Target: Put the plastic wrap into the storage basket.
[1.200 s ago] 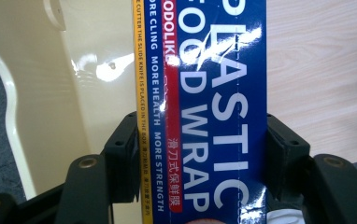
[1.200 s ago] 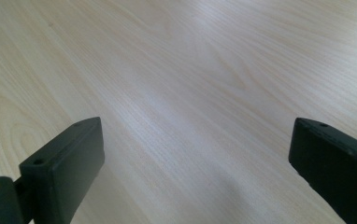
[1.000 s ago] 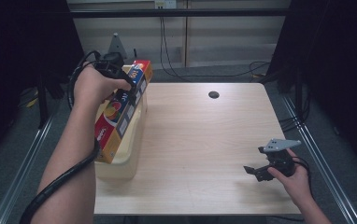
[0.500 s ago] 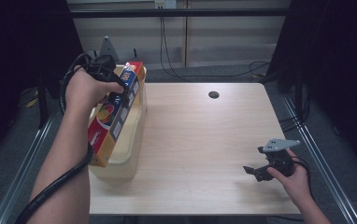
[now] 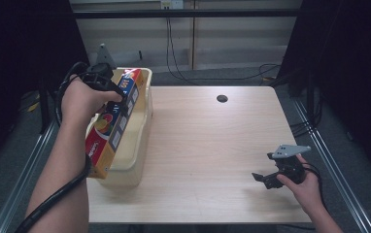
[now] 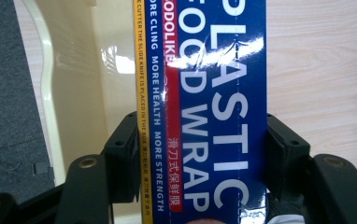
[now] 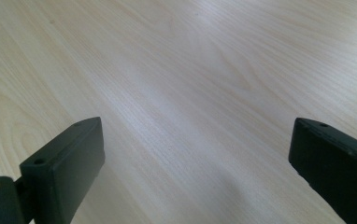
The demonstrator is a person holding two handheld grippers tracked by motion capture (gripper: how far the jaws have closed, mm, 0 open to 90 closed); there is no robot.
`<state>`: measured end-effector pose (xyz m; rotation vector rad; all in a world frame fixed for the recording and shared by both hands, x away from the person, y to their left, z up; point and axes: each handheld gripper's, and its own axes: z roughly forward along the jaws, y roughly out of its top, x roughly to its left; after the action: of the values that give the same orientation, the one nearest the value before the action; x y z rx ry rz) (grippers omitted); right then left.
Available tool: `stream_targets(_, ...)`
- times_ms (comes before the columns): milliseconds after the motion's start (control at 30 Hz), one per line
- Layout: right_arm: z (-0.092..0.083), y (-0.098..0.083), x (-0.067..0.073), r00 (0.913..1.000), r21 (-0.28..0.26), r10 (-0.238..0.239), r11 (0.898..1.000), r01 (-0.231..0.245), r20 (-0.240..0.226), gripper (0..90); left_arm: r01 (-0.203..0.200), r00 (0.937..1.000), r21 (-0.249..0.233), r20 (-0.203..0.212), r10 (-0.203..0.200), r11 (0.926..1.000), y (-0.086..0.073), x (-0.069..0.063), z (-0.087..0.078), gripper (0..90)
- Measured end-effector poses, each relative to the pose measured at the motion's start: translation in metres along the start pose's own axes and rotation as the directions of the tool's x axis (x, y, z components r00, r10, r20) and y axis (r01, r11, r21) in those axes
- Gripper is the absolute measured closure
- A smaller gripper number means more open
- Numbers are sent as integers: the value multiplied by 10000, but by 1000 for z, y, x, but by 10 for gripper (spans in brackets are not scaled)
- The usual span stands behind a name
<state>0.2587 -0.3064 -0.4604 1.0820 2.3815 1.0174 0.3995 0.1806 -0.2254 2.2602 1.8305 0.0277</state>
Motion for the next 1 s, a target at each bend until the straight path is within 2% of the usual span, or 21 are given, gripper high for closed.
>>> stream_targets(333,1,2,1,10000,8,-33,10000,33,-18,35,112,9999,149,19,-112,9998,-4,7,10,406)
stream_targets(467,2,3,0,10000,11,-34,10000,34,-63,35,278,9996,173,9,-279,9995,-6,9,13,407)
stream_targets(500,2,3,0,10000,21,-34,10000,34,-44,35,181,9998,153,-93,-180,9997,-6,11,14,406)
stream_targets(533,2,3,0,10000,19,-35,10000,35,-32,35,297,9995,167,-51,-296,9994,-6,11,15,406)
stream_targets(667,2,3,0,10000,18,-23,10000,23,-57,35,231,9997,276,-134,-228,9994,-7,14,19,406)
stream_targets(700,2,3,1,10000,20,-13,10000,13,-59,35,324,9994,282,-86,-321,9991,-8,14,20,406)
stream_targets(1000,2,3,1,9999,-25,-52,10000,52,-116,35,339,9994,392,-88,-336,9987,-8,16,31,406)
